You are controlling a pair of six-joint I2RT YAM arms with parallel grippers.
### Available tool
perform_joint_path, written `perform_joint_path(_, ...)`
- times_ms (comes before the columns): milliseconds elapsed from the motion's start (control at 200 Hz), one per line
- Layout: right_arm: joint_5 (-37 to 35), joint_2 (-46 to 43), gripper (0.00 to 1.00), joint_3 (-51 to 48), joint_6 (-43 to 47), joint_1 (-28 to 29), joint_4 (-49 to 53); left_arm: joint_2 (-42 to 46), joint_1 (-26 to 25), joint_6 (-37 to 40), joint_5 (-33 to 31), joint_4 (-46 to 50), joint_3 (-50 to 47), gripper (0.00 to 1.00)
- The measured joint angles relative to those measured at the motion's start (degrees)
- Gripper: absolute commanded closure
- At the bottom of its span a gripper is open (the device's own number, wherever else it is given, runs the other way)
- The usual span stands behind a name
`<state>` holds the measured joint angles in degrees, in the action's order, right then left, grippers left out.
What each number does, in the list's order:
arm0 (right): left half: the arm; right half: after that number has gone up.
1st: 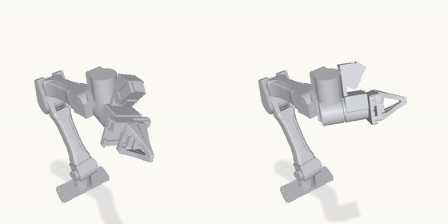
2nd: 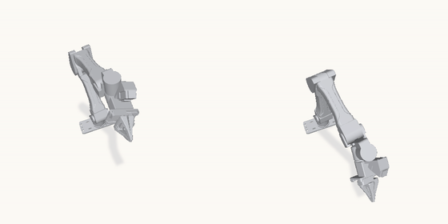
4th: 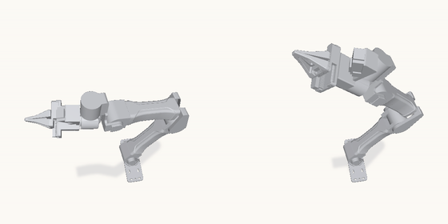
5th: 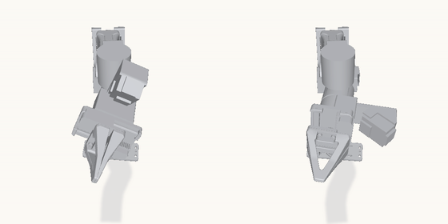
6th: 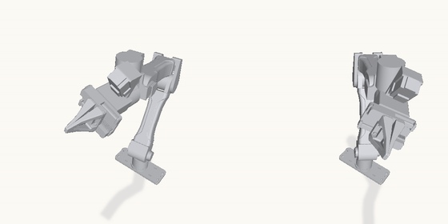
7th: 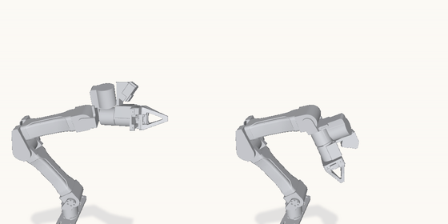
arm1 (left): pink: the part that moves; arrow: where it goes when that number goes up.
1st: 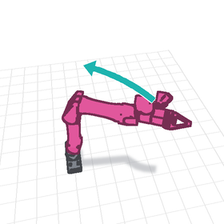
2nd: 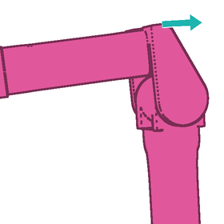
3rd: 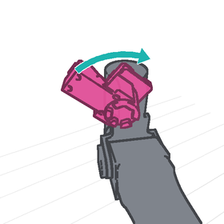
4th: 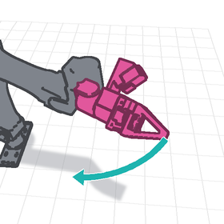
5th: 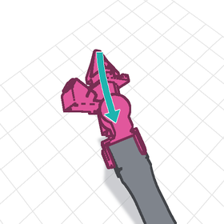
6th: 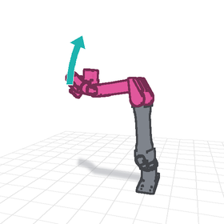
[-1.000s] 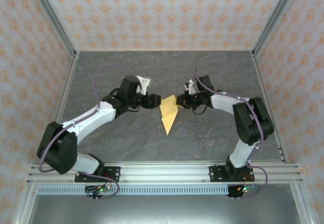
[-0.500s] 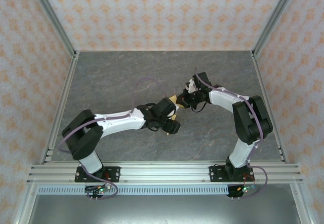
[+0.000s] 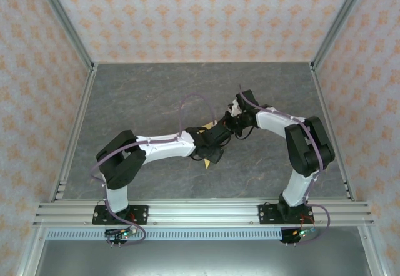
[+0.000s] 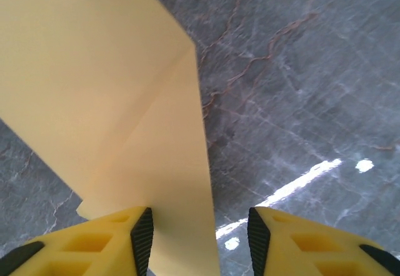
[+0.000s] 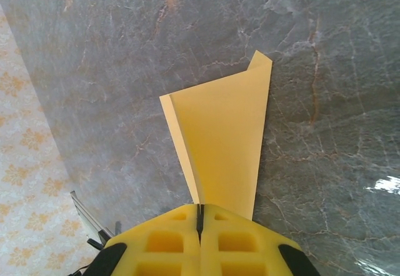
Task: Fold a paper plane with a square sheet of paper (fold left side to right side)
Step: Fold the wing for the fifth time at the center of the table.
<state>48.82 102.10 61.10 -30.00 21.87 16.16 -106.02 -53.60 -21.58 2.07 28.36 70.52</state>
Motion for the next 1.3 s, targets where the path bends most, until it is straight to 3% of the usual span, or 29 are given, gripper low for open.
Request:
perform_joint_path(490,-1.4,1.6,0.96,0.4,0.2,0.1,1.1,-3.4,0.0,0.0,-1.1,2.3,2.4,0.77)
perform_joint_path(676,-1.9,1.6,0.92,0.4,0.2,0.2,1.4,-4.3,0.0,-0.4,-1.1,2.3,2.6,0.86)
perform_joint_path(851,-4.2,1.0,0.84,0.4,0.9,0.2,2.0,-4.3,0.2,-0.9,-0.9,2.2,2.6,0.90)
perform_joint_path(991,-7.1,-2.7,0.67,0.4,2.5,-0.5,3.3,-3.8,1.6,-1.1,1.0,0.7,1.4,0.92)
perform_joint_path(1156,-12.2,-10.7,0.48,-0.6,4.2,-3.2,3.6,-0.8,5.0,-1.6,6.7,-2.0,-1.4,0.93)
perform_joint_path(1301,-16.6,-17.2,0.42,-3.2,5.8,-5.0,3.6,0.9,8.3,-3.1,13.7,-6.2,-2.5,0.93)
